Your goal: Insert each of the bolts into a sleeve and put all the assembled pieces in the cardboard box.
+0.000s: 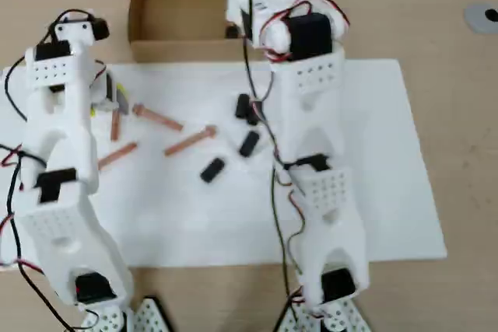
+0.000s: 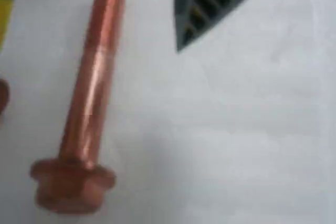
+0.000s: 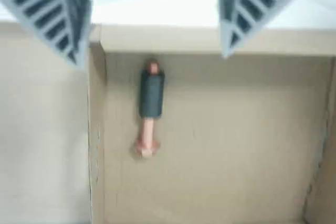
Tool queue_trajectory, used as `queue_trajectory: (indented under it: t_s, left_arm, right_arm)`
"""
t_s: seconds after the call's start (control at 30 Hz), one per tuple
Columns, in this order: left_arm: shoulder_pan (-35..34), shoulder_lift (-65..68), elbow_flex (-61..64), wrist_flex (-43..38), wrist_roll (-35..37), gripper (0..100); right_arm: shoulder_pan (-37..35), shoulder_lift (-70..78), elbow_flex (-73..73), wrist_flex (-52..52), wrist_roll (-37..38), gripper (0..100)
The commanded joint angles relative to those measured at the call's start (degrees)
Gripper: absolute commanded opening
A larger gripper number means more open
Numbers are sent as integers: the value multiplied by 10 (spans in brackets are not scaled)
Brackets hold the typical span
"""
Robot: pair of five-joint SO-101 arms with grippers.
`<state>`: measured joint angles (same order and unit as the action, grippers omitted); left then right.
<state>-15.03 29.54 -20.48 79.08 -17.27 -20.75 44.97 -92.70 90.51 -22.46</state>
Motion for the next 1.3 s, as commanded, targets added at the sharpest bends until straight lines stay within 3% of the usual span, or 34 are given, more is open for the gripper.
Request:
queue_trajectory:
  t_s: [0.0, 0.17, 0.43, 0.63, 0.73, 0.93, 1.03, 1.13, 1.27]
  left_arm:
    - [0, 49, -76, -24, -4, 231]
    - [18, 133, -131, -10, -4, 218]
    - [33, 175, -158, 26, 0, 9]
    - [31, 171, -174, 35, 0, 11]
    - [32, 155, -225, 88, 0, 11]
    - [33, 70, -376, 205, -4, 11]
    - [33, 0, -408, 215, 7, 11]
    - [35, -91, -376, 215, 16, 10]
    - [52, -225, -243, 215, 8, 10]
  right_arm:
    - [9, -49, -29, 6, -2, 206]
    - [9, -46, -28, 6, -2, 206]
    - [9, -46, -28, 5, -2, 206]
    - [9, -38, -27, 5, -2, 206]
    - [9, -24, -28, 10, -1, 206]
    - [-18, -29, -28, 108, -1, 206]
    - [-32, -46, -27, 120, -1, 206]
    - [-39, -66, -27, 120, -1, 206]
    - [-42, -80, -16, 120, -2, 206]
